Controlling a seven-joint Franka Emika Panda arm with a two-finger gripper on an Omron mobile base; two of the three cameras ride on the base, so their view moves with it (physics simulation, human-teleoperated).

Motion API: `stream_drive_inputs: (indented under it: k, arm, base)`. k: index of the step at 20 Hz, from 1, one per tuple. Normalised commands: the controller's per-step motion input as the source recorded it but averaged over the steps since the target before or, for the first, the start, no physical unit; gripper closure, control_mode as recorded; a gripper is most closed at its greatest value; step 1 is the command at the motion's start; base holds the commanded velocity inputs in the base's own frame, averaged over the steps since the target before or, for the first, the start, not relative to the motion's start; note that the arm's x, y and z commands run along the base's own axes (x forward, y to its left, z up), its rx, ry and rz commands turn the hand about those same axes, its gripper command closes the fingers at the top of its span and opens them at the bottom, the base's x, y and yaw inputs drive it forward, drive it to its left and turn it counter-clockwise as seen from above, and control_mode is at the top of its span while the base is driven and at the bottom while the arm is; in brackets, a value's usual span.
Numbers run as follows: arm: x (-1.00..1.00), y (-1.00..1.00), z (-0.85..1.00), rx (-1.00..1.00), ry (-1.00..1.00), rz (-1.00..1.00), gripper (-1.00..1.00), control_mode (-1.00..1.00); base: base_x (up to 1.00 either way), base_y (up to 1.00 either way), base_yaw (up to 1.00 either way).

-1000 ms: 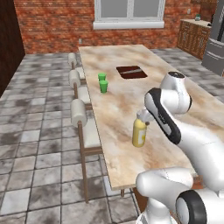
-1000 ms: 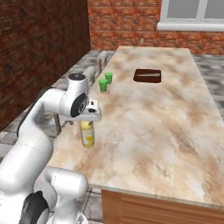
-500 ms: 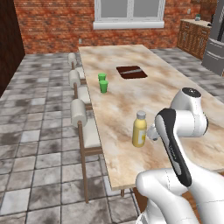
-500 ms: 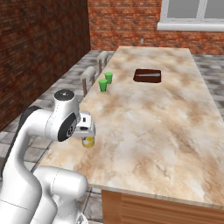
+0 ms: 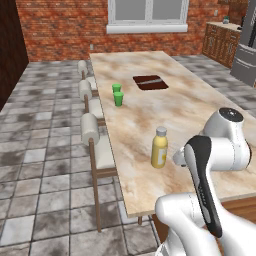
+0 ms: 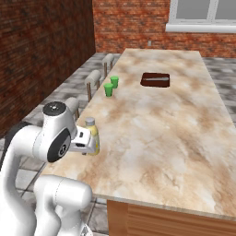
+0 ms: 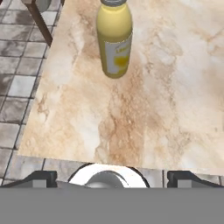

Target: Place the drinks on the dining counter in a tight cluster.

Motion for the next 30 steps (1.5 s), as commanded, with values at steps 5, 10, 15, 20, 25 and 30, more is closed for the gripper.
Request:
stream_drive_inputs:
  k: [5,10,15,20,25,30]
  arm:
    - [-0.37,0.0,0.5,0.0,0.02,-0.12,-1.0,-1.0]
    - [-0.25,0.0,0.32,0.0,0.01,-0.03,-1.0,-1.0]
    - [0.0,0.0,0.0,0.0,0.0,0.0,-1.0,-1.0]
    - [0.0,0.0,0.0,0.0,0.0,0.0,-1.0,-1.0]
    - [0.0,0.0,0.0,0.0,0.0,0.0,-1.0,1.0]
    - [0.0,0.0,0.0,0.0,0.0,0.0,-1.0,1.0]
  base:
    - [0.0,0.0,0.0]
    - [0.0,0.0,0.0]
    - [0.0,0.0,0.0]
    - [0.0,0.0,0.0]
    - [0.0,0.0,0.0]
    - [-0.51,-0.47,-0.17]
